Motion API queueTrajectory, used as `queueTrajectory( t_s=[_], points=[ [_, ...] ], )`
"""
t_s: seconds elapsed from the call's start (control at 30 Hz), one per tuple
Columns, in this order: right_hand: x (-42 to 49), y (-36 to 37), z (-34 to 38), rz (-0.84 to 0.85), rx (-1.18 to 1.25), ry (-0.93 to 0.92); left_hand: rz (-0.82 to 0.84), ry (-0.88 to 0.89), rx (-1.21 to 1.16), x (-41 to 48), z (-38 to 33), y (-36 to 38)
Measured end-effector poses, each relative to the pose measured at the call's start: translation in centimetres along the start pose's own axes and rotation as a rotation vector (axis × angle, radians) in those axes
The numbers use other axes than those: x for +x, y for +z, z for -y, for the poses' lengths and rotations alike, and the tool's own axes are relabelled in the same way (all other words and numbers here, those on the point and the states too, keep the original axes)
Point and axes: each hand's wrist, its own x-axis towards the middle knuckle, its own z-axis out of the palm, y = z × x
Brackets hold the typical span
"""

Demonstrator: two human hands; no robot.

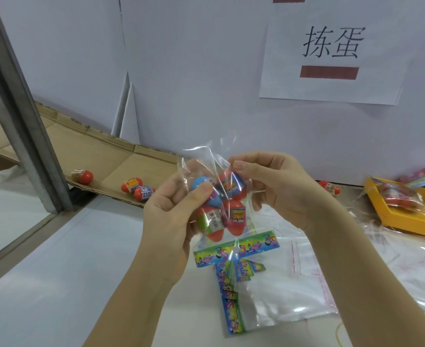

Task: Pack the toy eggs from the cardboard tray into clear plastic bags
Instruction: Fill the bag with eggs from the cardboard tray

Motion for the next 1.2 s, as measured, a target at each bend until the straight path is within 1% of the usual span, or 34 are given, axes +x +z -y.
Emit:
queueTrajectory(
  t_s=[0.1,0.2,0.27,0.5,0.6,0.67,0.77,0.97,1.2],
  points=[
    [0.0,-0.3,-0.1,-0.032,0.024,-0.026,-0.022,-0.011,0.002,0.1,-0.2,0.0],
    [0.0,-0.6,0.0,-0.058,0.000,-0.014,-0.129,-0.020,0.030,0.5,-0.1,-0.4],
    [0.0,-0.7,0.0,-0.068,-0.005,-0.004,-0.169,-0.008,0.058,0.6,0.0,-0.5],
    [0.3,-0.5,-0.3,-0.100,0.039,0.023,-0.311,0.119,0.159,0.6,0.6,-0.2],
    [0.4,-0.4,-0.5,-0.092,0.066,0.016,-0.329,0.140,0.158,0.5,0.5,0.0],
    [0.4,-0.6,-0.5,-0.082,0.080,0.008,-0.307,0.140,0.145,0.5,0.4,0.0],
    [0.4,-1.0,-0.6,-0.066,0.105,-0.008,-0.210,0.146,0.146,0.5,0.3,0.1],
    [0.3,-1.1,-0.8,0.027,0.104,-0.062,-0.108,0.111,0.087,0.4,0.3,0.2],
    [0.2,-1.4,-0.6,0.102,0.159,-0.068,-0.006,0.209,0.054,0.3,-0.1,0.2]
  ],
)
